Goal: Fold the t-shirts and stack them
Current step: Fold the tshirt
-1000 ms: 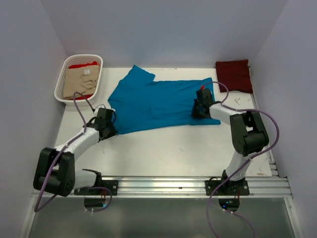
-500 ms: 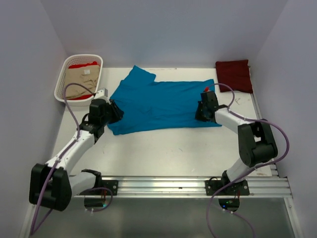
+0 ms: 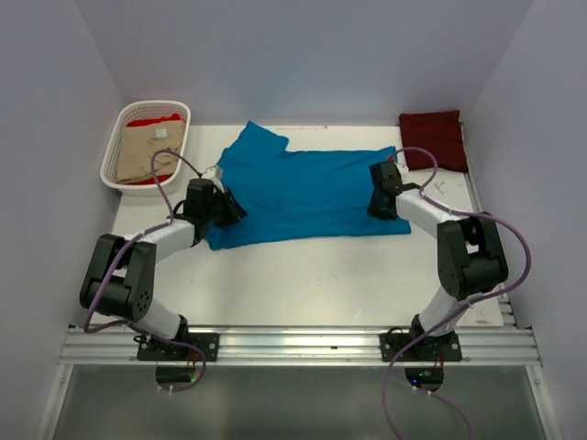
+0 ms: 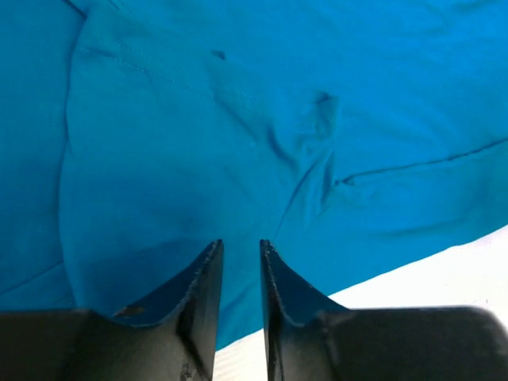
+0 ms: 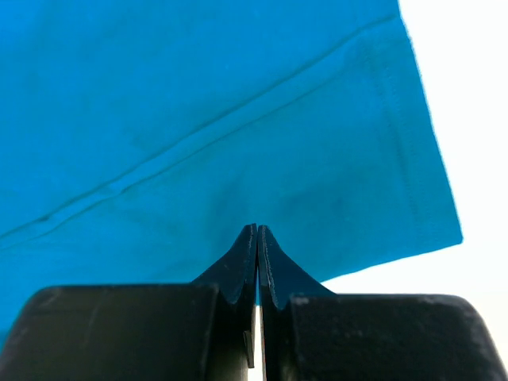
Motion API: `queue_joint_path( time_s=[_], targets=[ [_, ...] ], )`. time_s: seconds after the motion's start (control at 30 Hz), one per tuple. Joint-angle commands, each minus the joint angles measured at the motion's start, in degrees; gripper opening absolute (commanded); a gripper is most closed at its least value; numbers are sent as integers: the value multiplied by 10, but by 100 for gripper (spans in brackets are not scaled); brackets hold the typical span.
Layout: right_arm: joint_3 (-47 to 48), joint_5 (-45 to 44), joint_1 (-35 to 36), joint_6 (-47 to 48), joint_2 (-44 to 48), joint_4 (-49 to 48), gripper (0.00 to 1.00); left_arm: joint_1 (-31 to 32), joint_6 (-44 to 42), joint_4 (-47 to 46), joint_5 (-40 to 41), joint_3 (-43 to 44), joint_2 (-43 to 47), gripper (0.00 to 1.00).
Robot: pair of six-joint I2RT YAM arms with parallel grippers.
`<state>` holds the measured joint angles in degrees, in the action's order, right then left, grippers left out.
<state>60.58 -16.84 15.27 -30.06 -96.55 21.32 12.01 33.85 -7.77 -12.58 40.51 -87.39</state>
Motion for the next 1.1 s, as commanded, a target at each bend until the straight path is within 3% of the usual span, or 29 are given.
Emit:
queue_joint_path(
  time_s=[0.0,0.17,0.3,0.6,0.9,1.07],
  targets=[
    [6,8,-1,-20,-23,-26,0,-5,-5,-60,-5,17,-15,25],
    [-23,9,-1,-21,-25,-30,0,-5,-11,-8,36,22,-35,0],
    [-63,5,-1,-26,13,-24,0,-4,-5,125,74,48,-45,0],
    [-135,15,-1,-32,102,32,0,-5,13,270,81,58,-73,0],
    [-173,36,-1,-36,145,54,0,-5,7,334,77,50,-62,0],
    [-150,50,-1,-28,174,59,0,-5,5,329,59,38,-59,0]
  ],
)
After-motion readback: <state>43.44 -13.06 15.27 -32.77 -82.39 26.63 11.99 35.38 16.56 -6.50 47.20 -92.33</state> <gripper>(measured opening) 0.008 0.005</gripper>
